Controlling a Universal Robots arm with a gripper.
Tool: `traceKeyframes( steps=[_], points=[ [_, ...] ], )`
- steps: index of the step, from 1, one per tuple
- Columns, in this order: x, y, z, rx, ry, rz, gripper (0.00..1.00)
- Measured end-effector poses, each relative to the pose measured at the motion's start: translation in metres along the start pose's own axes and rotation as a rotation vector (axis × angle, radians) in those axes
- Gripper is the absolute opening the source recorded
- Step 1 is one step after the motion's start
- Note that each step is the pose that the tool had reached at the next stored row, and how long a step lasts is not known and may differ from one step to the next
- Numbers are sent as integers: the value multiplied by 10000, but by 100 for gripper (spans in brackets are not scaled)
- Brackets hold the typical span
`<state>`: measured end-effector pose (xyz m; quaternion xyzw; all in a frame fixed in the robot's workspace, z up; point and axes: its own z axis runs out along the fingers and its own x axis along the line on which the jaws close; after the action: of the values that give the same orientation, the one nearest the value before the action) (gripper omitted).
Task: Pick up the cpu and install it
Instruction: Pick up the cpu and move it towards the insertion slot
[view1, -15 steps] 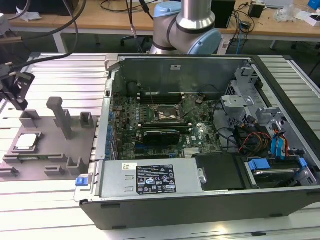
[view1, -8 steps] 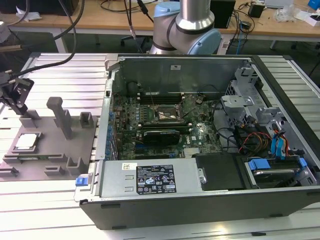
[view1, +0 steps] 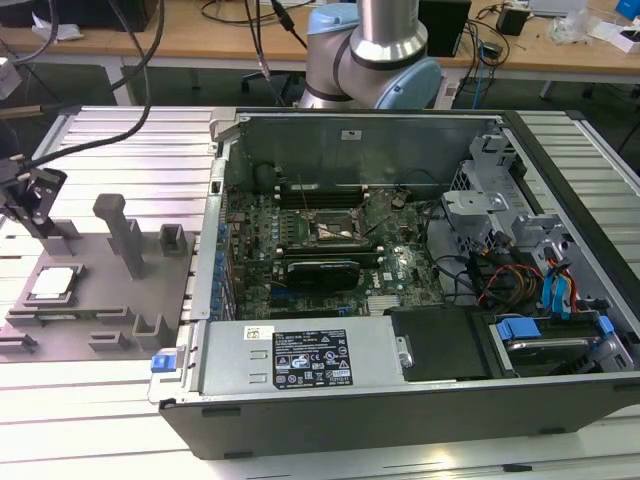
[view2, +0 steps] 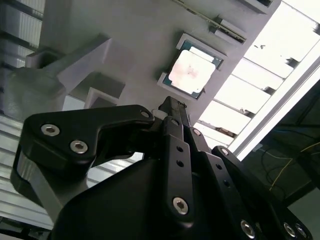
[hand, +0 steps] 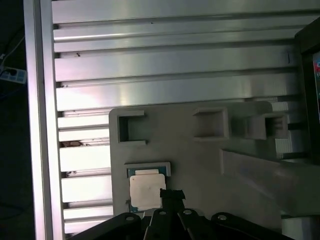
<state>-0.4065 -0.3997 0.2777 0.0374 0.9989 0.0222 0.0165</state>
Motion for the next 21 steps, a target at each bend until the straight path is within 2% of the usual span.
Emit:
traceKeyframes(
  steps=[4,14,18,21],
  points=[
    [98,-13,130,-3,-3,0,11],
    [196,-26,244,-2,-2,-1,11],
    [209,-39,314,-2,-2,-1,11],
    [208,-78,363,-2,-2,0,11]
  ],
)
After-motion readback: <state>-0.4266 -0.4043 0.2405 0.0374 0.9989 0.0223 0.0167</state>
